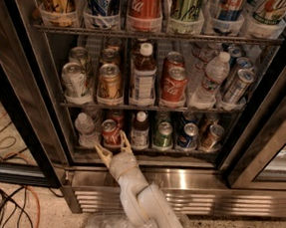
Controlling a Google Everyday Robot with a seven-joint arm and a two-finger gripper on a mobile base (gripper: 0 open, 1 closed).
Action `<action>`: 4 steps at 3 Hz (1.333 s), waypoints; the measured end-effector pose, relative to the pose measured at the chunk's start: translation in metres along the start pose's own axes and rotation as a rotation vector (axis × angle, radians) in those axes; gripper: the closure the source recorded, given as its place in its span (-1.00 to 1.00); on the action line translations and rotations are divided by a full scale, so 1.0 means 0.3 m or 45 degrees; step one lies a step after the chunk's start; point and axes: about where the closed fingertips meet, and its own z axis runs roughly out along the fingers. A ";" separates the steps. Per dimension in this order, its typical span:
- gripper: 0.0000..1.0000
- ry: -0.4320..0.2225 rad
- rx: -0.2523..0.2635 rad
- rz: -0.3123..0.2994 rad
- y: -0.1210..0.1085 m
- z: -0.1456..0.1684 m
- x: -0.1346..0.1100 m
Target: Pick coke can from bottom shelf of fridge
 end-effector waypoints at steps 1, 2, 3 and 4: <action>-0.26 0.002 0.063 0.037 -0.034 -0.002 0.012; -0.26 0.000 0.129 0.067 -0.079 -0.018 0.021; -0.26 0.014 0.157 0.069 -0.113 -0.029 0.028; -0.28 0.014 0.157 0.069 -0.113 -0.029 0.028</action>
Offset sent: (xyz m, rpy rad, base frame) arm 0.0115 -0.0418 -0.0063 0.0850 0.0318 -0.1605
